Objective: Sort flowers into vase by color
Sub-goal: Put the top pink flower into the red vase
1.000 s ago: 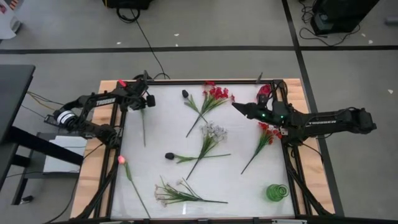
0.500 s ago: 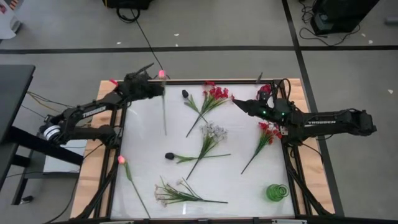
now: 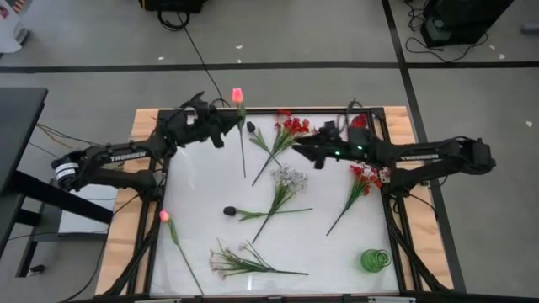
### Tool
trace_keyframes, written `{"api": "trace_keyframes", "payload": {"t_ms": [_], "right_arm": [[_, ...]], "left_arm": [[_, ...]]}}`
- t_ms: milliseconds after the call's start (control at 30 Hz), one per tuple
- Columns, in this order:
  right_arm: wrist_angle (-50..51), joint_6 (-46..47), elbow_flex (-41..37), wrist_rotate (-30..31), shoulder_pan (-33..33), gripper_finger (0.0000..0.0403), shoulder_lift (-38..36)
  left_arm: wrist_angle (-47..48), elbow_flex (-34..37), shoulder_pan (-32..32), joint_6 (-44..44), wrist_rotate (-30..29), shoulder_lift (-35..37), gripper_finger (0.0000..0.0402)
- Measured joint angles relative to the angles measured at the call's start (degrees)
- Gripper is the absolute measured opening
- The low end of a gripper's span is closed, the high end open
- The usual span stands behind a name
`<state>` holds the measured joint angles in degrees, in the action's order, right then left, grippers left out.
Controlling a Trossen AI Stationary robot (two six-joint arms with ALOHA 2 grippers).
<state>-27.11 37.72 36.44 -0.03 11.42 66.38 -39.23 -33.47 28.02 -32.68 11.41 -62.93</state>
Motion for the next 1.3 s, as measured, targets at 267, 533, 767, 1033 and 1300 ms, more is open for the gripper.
{"api": "trace_keyframes", "payload": {"t_ms": [267, 533, 767, 1033, 1300], "right_arm": [[4.87, -7.74, 13.09, -1.79, 0.03, 0.0262, 10.03], [6.38, -10.53, 17.83, -6.65, 0.05, 0.0245, 14.7], [7.04, -10.41, 18.15, -5.58, -0.2, 0.0234, 14.25], [8.78, -10.45, 18.15, -5.29, -0.17, 0.0105, 12.96], [9.5, -11.79, 18.15, -4.12, -0.69, 0.002, 12.58]], "left_arm": [[-11.68, -0.11, -9.05, 3.02, -7.74, -5.81, 0.0007], [-11.59, -9.94, -15.08, 7.94, -8.57, -15.66, 0.0007], [-4.05, -18.81, -15.61, 11.52, -6.12, -19.88, 0.0007], [-2.19, -20.22, -14.68, 12.9, -5.92, -20.03, 0.0007], [-2.08, -20.22, -14.37, 11.82, -5.96, -19.97, 0.0032]]}}
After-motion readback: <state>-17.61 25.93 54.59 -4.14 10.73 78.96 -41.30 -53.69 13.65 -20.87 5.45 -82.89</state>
